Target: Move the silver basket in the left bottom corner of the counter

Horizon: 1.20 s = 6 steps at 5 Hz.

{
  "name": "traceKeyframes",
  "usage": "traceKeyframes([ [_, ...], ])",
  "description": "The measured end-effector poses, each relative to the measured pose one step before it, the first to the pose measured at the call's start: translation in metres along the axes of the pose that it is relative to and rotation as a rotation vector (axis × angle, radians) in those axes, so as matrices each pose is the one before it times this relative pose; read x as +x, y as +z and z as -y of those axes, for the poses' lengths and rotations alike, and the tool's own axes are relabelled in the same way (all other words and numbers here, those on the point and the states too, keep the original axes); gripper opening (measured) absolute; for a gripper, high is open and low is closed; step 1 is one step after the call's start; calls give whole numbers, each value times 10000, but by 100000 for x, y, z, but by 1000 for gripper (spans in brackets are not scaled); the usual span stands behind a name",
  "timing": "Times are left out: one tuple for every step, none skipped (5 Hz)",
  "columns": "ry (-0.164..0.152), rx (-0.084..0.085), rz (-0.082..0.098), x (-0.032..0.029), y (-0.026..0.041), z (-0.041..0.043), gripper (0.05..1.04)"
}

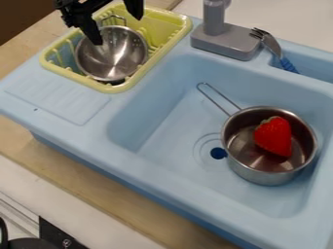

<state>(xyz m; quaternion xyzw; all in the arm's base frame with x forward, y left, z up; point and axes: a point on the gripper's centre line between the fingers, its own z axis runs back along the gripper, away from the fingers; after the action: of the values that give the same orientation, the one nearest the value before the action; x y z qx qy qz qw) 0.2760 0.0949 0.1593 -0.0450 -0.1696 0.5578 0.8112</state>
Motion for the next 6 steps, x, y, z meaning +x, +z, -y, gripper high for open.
traceKeyframes([
  [6,229,-180,-297,-750,-312,1000],
  [207,465,-115,205,-2294,830,1000],
  [-229,-363,-150,993,-926,1696,1000],
  [-354,-355,175,941,-694,1394,1000],
  [-213,220,159,67,-519,49,1000],
  [-312,299,50,-150,-393,-178,1000],
])
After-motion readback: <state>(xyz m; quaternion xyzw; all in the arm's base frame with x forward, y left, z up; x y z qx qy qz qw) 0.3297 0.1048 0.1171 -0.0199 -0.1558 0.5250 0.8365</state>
